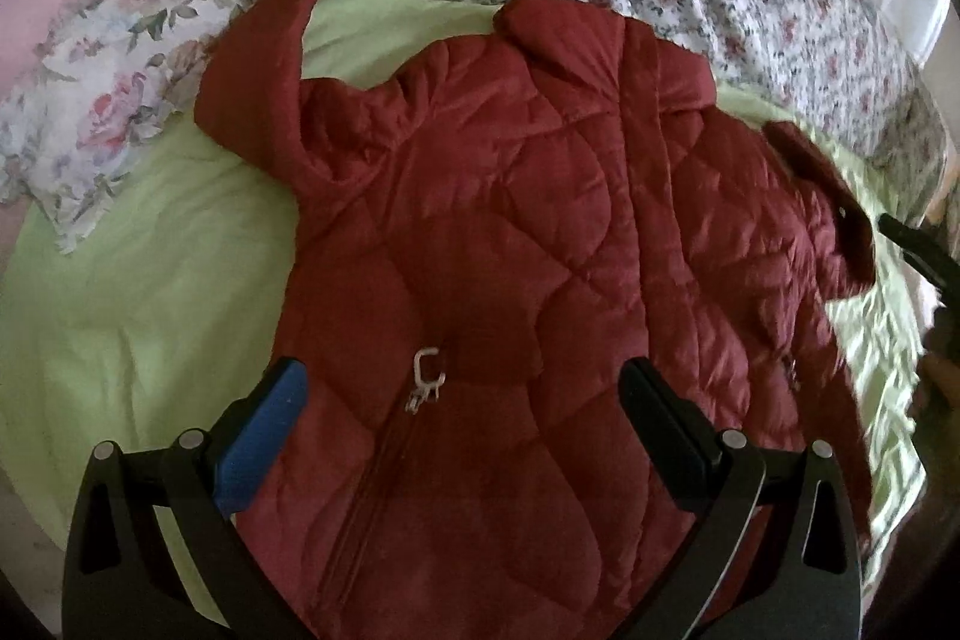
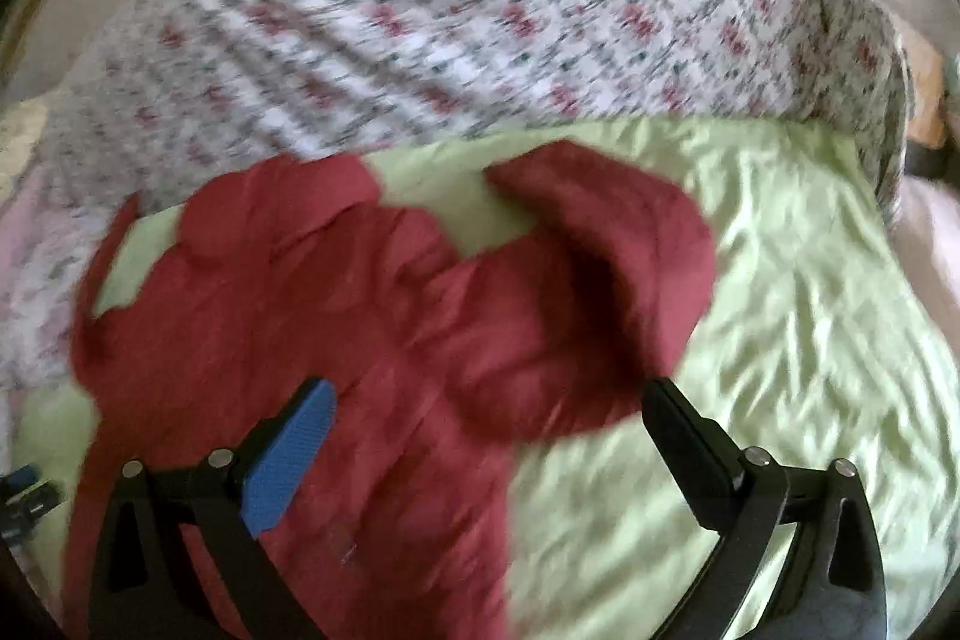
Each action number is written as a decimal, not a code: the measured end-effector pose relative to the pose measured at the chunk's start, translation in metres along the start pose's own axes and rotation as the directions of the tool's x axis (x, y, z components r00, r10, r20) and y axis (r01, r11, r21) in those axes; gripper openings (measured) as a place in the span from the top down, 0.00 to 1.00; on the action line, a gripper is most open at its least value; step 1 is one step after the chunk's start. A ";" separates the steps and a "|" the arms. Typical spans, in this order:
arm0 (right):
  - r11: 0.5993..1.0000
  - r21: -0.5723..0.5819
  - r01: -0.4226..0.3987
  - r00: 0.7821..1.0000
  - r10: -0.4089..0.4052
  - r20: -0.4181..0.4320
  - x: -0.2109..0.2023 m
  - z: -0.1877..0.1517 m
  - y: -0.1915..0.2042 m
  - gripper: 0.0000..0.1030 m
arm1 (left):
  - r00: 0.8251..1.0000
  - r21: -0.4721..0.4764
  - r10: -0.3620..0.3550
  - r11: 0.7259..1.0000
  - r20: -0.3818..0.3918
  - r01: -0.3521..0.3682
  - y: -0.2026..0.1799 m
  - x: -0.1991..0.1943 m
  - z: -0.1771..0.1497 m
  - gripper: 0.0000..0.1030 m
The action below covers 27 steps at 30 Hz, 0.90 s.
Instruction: Fold large clothes
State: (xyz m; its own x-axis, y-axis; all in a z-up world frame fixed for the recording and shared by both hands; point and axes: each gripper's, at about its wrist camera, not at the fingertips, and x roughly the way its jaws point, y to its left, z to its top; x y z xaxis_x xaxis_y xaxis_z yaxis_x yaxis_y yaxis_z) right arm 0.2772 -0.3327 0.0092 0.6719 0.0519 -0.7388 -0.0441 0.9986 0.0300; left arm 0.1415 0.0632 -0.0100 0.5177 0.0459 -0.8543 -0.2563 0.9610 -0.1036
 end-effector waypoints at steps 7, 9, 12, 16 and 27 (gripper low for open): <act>0.991 -0.020 0.132 0.990 -0.133 -0.049 0.078 0.045 -0.023 0.19 | 1.000 -0.050 -0.022 0.999 -0.007 0.022 0.004 0.016 0.019 0.00; 0.988 -0.039 0.152 0.985 -0.155 -0.079 0.098 0.051 -0.024 0.19 | 1.000 -0.049 -0.024 0.999 -0.009 0.024 0.002 0.020 0.022 0.00; 0.975 -0.082 0.208 0.971 -0.216 -0.107 0.123 0.054 -0.025 0.34 | 1.000 -0.037 -0.019 0.999 -0.015 0.018 -0.002 0.027 0.023 0.00; 0.985 0.003 0.172 0.981 -0.171 -0.096 0.126 0.057 -0.042 0.83 | 0.999 -0.021 -0.016 1.000 -0.030 0.016 -0.005 0.035 0.021 0.00; 0.977 0.083 -0.198 0.980 0.196 0.033 0.038 0.027 -0.003 0.86 | 0.996 -0.019 -0.061 0.998 -0.064 0.060 -0.004 0.038 0.005 0.00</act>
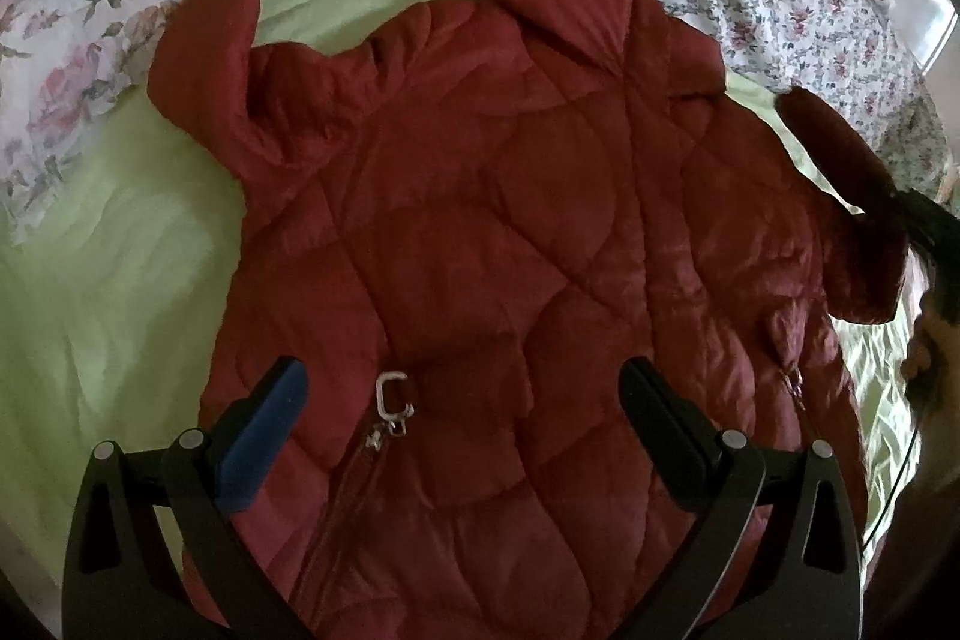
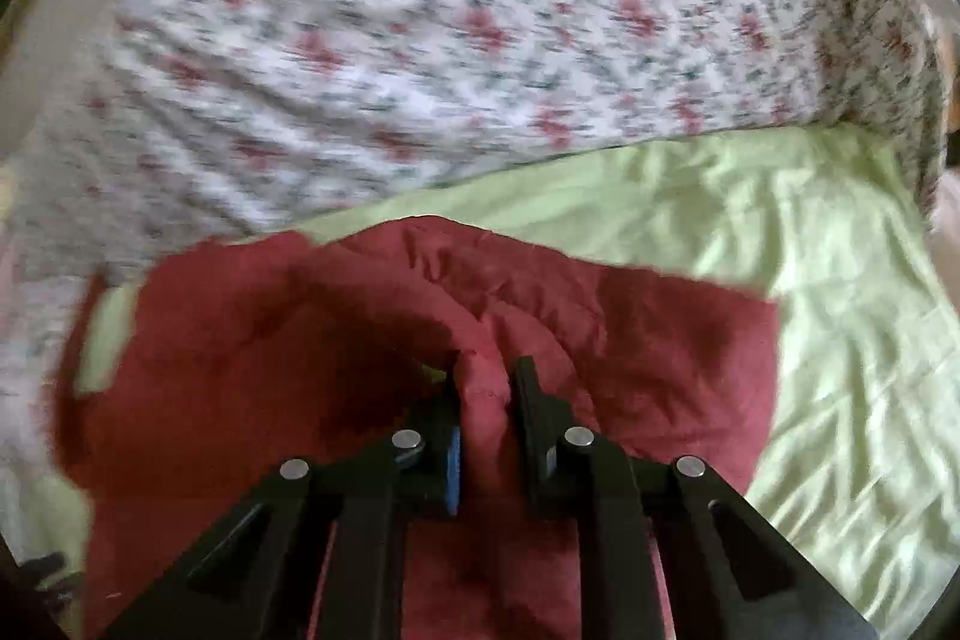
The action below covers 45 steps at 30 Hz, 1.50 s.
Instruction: Fold large clothes
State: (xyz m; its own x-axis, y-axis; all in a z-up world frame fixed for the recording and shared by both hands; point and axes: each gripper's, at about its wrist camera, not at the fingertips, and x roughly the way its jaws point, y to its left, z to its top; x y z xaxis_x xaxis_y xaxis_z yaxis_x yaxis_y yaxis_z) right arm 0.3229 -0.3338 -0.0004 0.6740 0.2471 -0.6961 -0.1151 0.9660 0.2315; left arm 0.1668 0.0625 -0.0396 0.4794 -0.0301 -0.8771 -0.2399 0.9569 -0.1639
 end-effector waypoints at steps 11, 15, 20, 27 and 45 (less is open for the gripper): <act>0.957 -0.177 -0.230 0.971 0.213 -0.110 0.006 -0.078 0.117 0.86 | 0.989 -0.029 -0.148 0.989 -0.001 0.148 0.016 -0.010 0.001 0.00; 0.929 -0.234 -0.287 0.950 0.246 -0.190 0.030 -0.098 0.150 0.86 | 0.972 -0.053 -0.234 0.971 -0.014 0.233 0.028 -0.003 0.013 0.00; 0.851 -0.341 -0.400 0.909 0.320 -0.267 0.044 -0.121 0.186 0.85 | 0.945 -0.105 -0.325 0.942 -0.045 0.319 0.041 0.024 0.036 0.00; 0.838 -0.322 -0.440 0.889 0.357 -0.286 0.050 -0.130 0.195 0.82 | 0.918 -0.124 -0.380 0.922 -0.115 0.366 0.036 0.078 0.073 0.20; 0.953 -0.215 -0.214 0.977 0.213 -0.025 -0.003 -0.091 0.125 0.53 | 0.990 0.066 -0.129 0.990 0.054 0.125 0.052 0.057 0.089 0.88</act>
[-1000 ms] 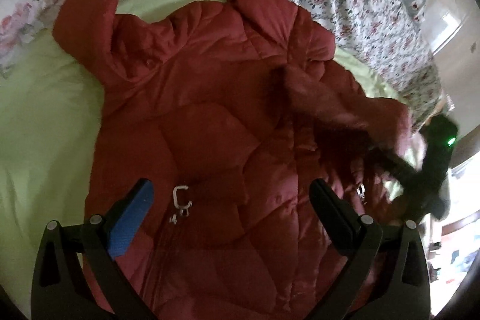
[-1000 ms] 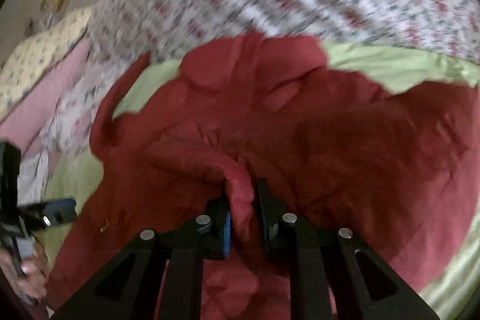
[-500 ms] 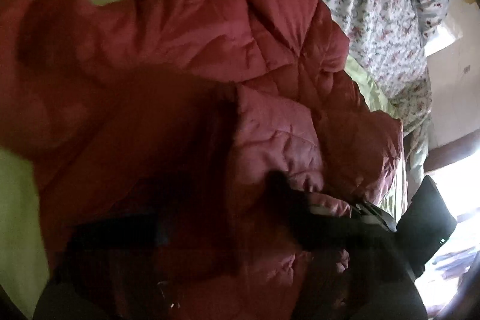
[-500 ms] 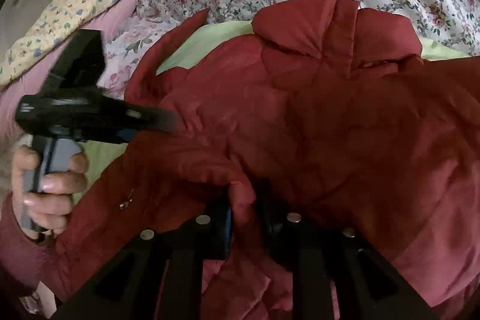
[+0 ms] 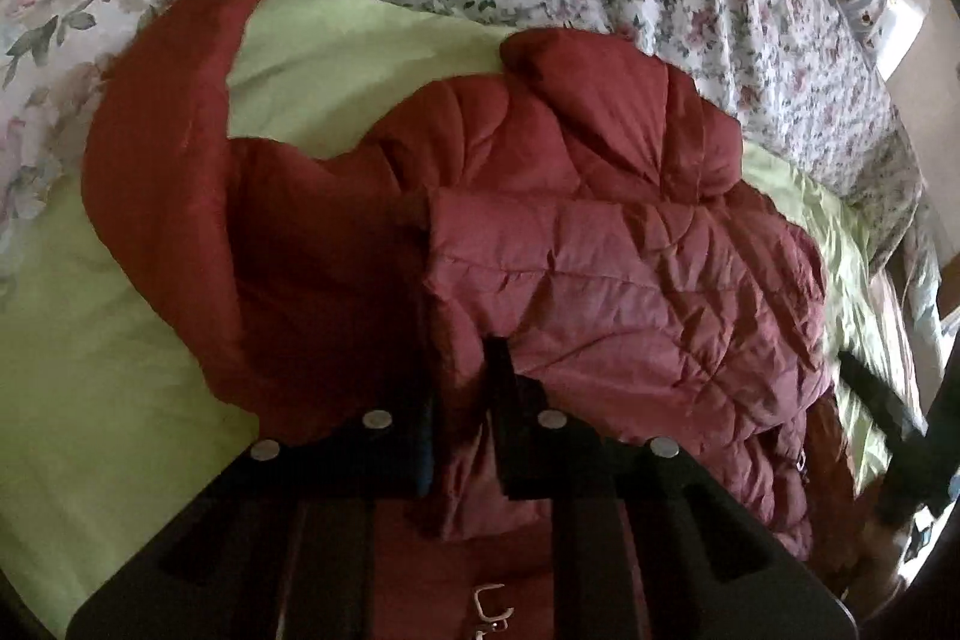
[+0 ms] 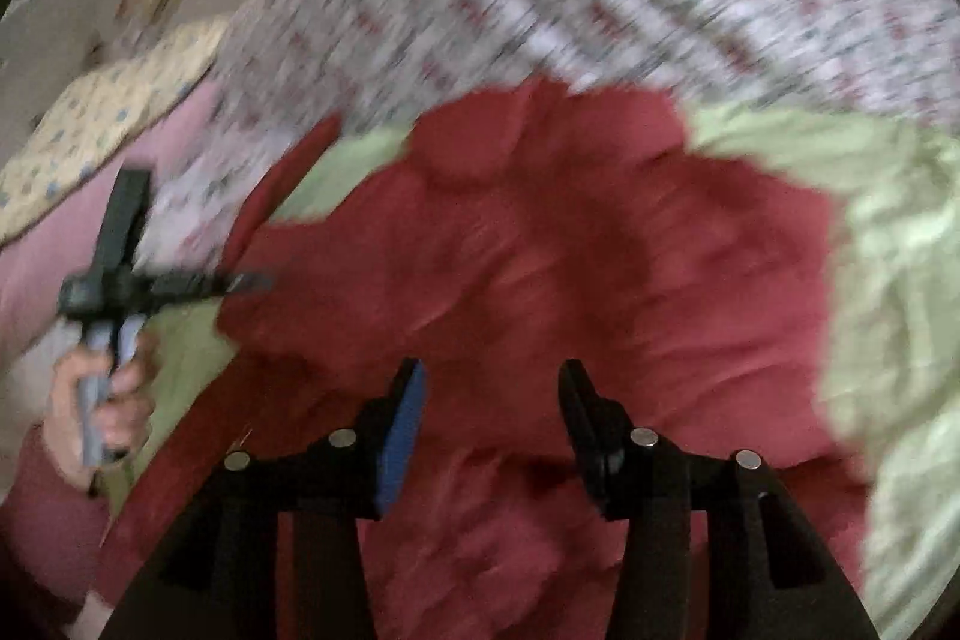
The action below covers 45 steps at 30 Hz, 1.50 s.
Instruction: Fold large clothes
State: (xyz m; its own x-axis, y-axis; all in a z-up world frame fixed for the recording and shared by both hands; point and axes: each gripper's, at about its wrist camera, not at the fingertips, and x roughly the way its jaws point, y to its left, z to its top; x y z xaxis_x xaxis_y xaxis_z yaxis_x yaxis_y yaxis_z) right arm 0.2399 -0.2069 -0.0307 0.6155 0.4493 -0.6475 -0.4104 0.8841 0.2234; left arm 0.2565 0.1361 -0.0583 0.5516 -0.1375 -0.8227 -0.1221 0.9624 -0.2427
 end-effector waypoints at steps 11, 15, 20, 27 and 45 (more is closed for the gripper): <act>0.980 0.016 0.196 0.969 -0.192 -0.155 0.071 -0.011 -0.042 0.51 | 0.985 0.020 0.059 0.998 0.164 -0.063 -0.011 -0.045 -0.022 0.78; 0.976 -0.002 0.216 0.964 -0.213 -0.161 0.073 -0.012 -0.040 0.51 | 0.991 0.090 -0.009 0.996 0.132 -0.003 -0.038 -0.034 -0.022 0.77; 0.977 0.004 0.214 0.965 -0.211 -0.158 0.073 -0.014 -0.044 0.51 | 0.990 0.107 0.140 0.984 0.021 -0.142 -0.043 0.025 -0.028 0.70; 0.977 0.028 0.211 0.971 -0.206 -0.118 0.059 -0.013 -0.038 0.51 | 0.994 0.080 0.106 0.991 -0.006 -0.105 -0.021 0.045 -0.036 0.67; 0.992 0.025 0.125 0.989 -0.122 -0.087 0.026 -0.018 -0.019 0.48 | 0.990 0.015 0.110 0.994 0.088 -0.112 -0.007 -0.010 -0.064 0.48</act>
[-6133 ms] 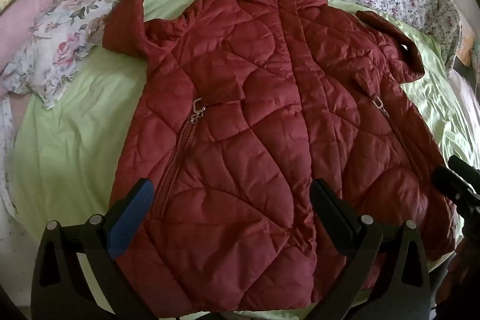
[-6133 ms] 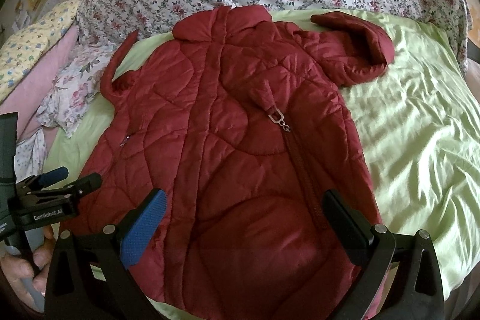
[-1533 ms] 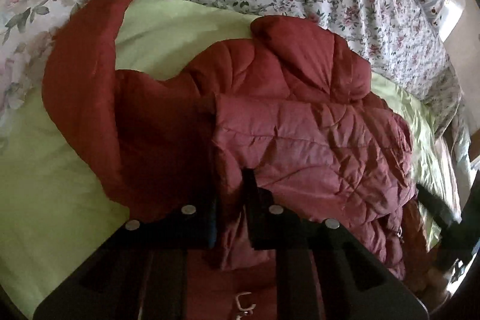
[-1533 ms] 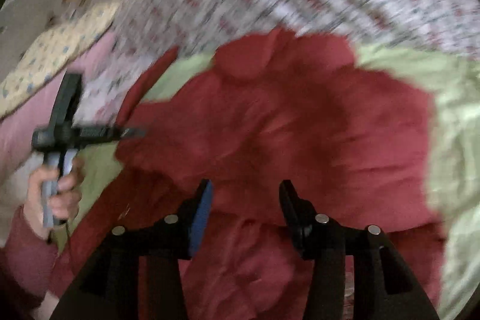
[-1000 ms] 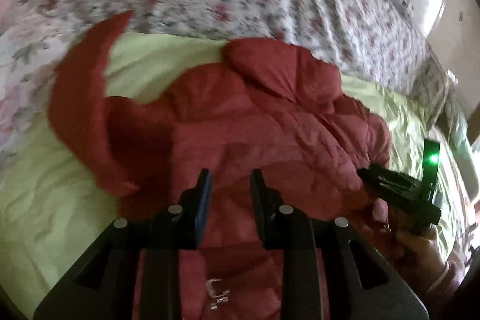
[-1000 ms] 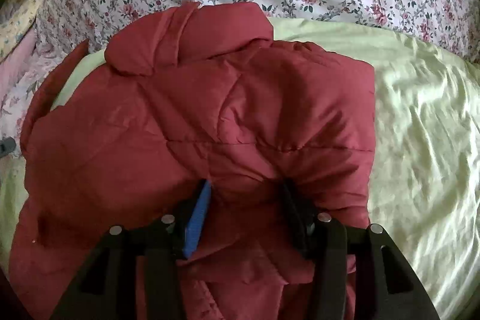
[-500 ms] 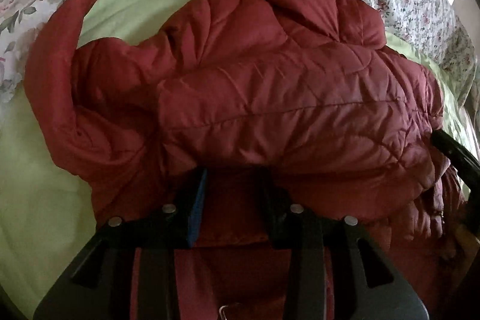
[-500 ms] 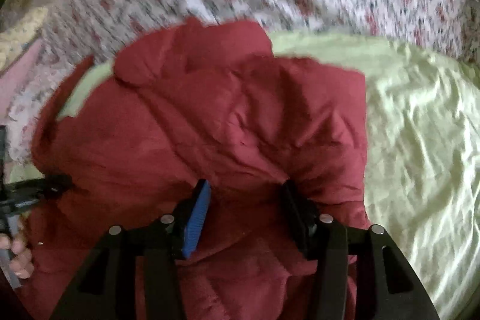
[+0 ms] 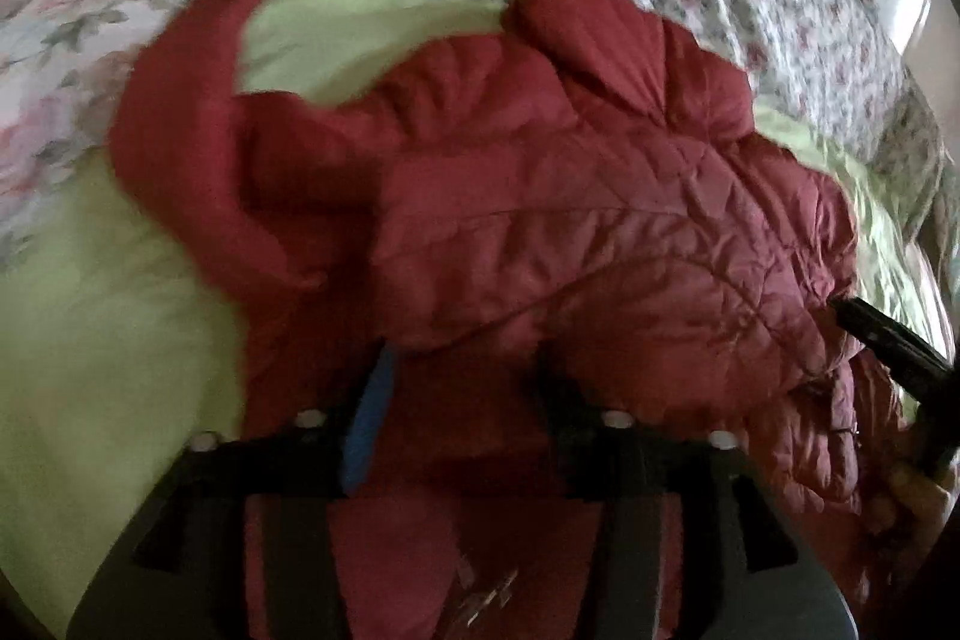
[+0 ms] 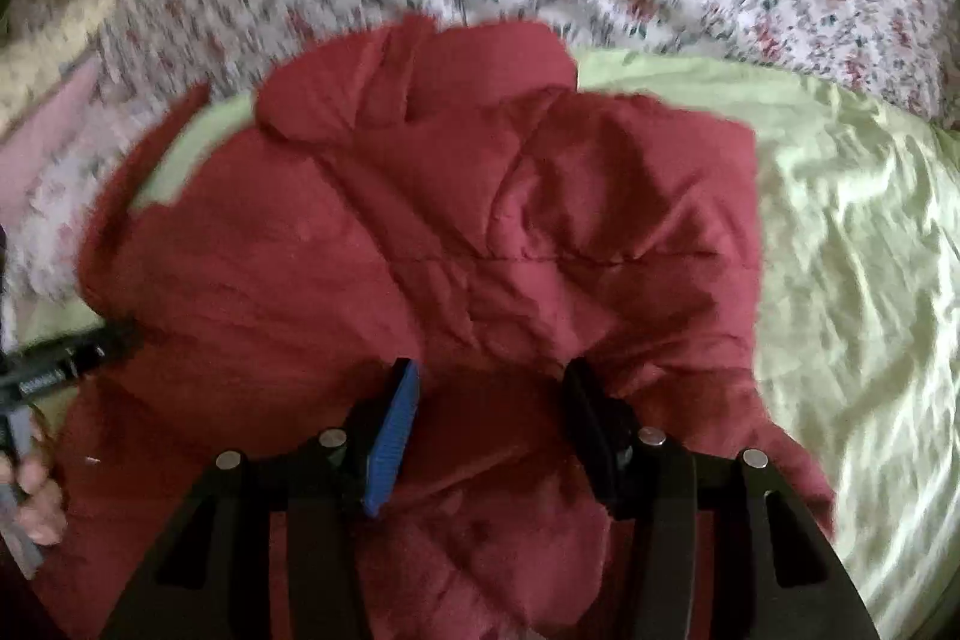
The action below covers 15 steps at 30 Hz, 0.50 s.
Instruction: Fold large clothes
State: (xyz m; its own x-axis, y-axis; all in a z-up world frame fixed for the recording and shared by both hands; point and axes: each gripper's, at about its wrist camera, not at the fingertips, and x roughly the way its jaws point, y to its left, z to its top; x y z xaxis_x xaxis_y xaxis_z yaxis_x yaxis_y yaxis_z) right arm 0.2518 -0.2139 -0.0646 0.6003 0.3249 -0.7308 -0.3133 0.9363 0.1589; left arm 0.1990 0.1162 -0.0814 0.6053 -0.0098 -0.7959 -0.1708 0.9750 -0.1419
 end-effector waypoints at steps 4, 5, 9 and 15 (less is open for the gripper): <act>0.997 -0.011 -0.081 0.996 0.082 0.044 -0.035 -0.001 0.013 0.45 | 0.999 -0.060 0.030 0.998 0.028 -0.028 0.026 -0.023 0.000 0.48; 0.995 -0.016 -0.096 0.994 0.097 0.047 -0.041 -0.002 0.017 0.43 | 0.999 -0.079 0.035 0.996 0.033 -0.032 0.034 -0.027 0.001 0.48; 0.990 -0.031 -0.137 0.990 0.137 0.029 -0.053 -0.010 0.030 0.39 | 0.996 -0.109 0.075 0.992 0.037 -0.071 0.053 -0.034 0.008 0.44; 0.987 -0.004 -0.160 0.987 0.160 -0.014 -0.053 -0.023 0.033 0.39 | 0.994 -0.137 0.107 0.985 0.030 -0.102 0.067 -0.036 0.020 0.40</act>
State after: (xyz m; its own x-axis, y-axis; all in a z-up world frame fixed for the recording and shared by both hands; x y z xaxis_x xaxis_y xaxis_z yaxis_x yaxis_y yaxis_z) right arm 0.1928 -0.2033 -0.0359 0.5321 0.4682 -0.7055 -0.4081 0.8718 0.2708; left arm 0.1818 0.1862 -0.0504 0.6063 0.1015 -0.7887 -0.3365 0.9314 -0.1388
